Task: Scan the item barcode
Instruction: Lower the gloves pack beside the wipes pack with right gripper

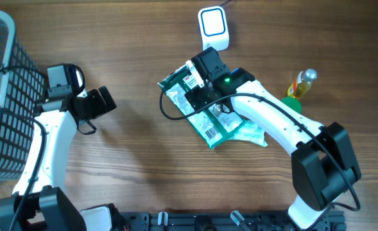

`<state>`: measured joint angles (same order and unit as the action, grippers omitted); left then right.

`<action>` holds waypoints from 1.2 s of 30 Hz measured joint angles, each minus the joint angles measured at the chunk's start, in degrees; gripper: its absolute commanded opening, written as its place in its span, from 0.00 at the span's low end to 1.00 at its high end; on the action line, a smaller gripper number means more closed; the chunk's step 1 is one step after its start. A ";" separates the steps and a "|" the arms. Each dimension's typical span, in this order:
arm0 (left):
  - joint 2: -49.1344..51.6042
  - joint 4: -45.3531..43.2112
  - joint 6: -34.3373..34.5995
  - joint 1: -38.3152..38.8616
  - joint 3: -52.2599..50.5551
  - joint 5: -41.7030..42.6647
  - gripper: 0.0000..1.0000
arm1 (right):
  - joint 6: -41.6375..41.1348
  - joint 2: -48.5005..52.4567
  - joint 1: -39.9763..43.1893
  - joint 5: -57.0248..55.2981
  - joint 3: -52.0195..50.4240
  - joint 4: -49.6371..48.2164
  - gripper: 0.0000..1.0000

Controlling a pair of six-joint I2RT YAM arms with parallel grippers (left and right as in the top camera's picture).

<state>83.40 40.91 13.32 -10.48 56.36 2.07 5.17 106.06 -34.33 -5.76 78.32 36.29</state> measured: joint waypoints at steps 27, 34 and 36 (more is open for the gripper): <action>0.00 0.00 0.00 0.00 0.00 0.00 1.00 | -0.02 0.00 0.00 -0.02 0.00 -2.32 1.00; 0.00 0.00 0.00 0.00 0.00 0.00 1.00 | -0.02 0.00 0.04 -4.28 0.00 -2.56 1.00; 0.00 0.02 0.00 0.00 0.00 0.00 1.00 | 0.00 0.00 0.04 -4.81 0.00 -2.58 1.00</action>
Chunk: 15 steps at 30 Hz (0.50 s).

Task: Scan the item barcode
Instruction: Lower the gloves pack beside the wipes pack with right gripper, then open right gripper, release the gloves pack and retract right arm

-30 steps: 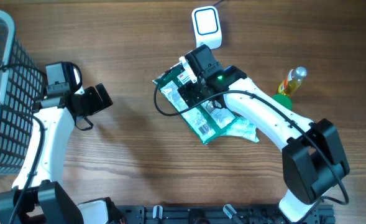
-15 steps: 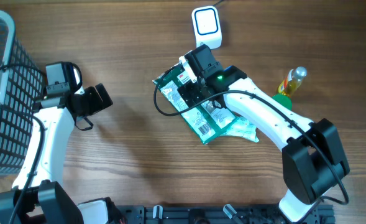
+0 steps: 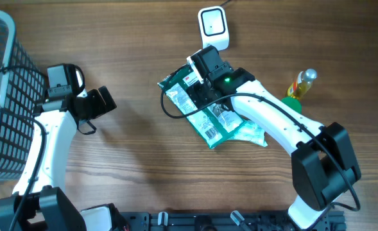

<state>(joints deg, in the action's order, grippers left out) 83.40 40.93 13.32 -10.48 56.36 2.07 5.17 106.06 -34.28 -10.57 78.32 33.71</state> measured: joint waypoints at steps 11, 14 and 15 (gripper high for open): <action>0.00 -0.02 0.00 0.00 0.00 0.00 1.00 | 0.26 0.00 0.00 -0.42 0.00 -1.44 1.00; 0.00 -0.02 0.00 0.00 0.00 0.00 1.00 | 0.26 -0.94 0.00 -0.37 -0.24 -1.46 1.00; 0.00 -0.02 0.00 0.00 0.00 0.00 1.00 | 0.31 -2.45 0.00 -0.37 -0.55 -1.40 1.00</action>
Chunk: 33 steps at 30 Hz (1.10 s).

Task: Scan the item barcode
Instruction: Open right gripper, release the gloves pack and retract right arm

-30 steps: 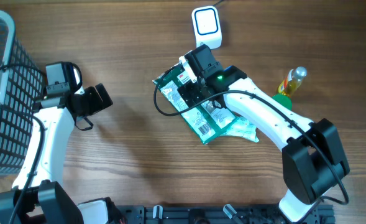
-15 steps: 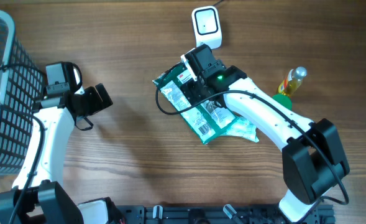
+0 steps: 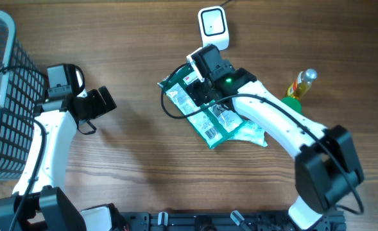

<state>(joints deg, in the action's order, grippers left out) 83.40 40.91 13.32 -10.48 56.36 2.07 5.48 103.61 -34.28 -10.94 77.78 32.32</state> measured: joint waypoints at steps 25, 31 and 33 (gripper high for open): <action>0.02 0.02 -0.20 0.00 0.00 0.00 1.00 | -4.39 -87.60 15.93 -0.02 -13.51 12.92 1.00; 0.02 0.02 -0.20 0.00 0.00 0.00 1.00 | -4.15 -93.39 24.46 4.81 -37.07 -21.55 1.00; 0.02 0.07 -0.20 0.00 0.00 0.02 1.00 | -4.13 -96.10 25.59 7.04 -45.64 -35.74 1.00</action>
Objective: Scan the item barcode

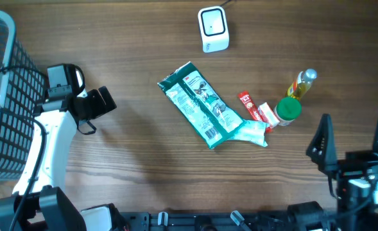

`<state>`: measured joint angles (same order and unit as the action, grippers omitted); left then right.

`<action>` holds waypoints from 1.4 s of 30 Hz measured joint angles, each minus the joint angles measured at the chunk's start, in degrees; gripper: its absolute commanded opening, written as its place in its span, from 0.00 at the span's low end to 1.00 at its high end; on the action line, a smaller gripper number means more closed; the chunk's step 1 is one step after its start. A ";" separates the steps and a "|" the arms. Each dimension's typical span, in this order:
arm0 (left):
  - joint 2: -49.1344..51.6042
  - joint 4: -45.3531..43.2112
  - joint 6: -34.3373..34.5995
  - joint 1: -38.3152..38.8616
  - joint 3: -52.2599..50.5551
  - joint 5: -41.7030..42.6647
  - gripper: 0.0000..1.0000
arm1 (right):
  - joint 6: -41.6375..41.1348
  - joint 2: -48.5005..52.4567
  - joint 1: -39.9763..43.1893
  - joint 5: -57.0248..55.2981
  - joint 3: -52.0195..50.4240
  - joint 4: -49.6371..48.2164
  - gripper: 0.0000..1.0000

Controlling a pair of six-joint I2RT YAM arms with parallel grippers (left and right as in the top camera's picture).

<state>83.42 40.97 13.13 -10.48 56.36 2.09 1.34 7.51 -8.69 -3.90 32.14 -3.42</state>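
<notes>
A white barcode scanner (pixel 213 29) stands at the far middle of the table. A green packet (pixel 203 111) lies flat on the wood below it, slanting from upper left to lower right, with nothing touching it. My right gripper (pixel 353 140) sits at the near right edge, open, its two fingers wide apart and nothing between them. My left gripper (pixel 97 104) hovers beside the basket, well left of the packet; its fingers cannot be made out.
A dark wire basket (pixel 1 96) fills the left edge. Right of the packet lie a red tube (pixel 255 110), a green-capped container (pixel 289 109) and a yellow bottle (pixel 302 83). A crumpled pale wrapper (pixel 253 133) touches the packet's lower end.
My right arm has left the green packet's upper end near the scanner and is now at the near right edge, gripper open. The packet lies where it was. The left arm has not moved.
At all three earlier moments my right gripper was on the upper end of the green packet just below the scanner, barely shifting. Now that arm is back at the near right edge, and the packet lies flat and free on the table.
</notes>
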 measured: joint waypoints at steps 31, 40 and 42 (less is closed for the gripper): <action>0.00 -0.07 0.00 0.00 0.00 -0.02 1.00 | -6.75 -6.73 3.65 4.39 -31.80 3.39 1.00; 0.00 -0.07 0.00 0.00 0.00 0.00 1.00 | -6.75 -6.73 3.65 4.57 -31.80 3.39 1.00; 0.00 -0.07 0.00 0.00 0.00 0.00 1.00 | -6.75 -6.73 3.65 4.55 -31.80 3.39 1.00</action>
<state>83.42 40.91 13.13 -10.48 56.36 2.09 -5.41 0.78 -5.04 0.64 0.34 -0.03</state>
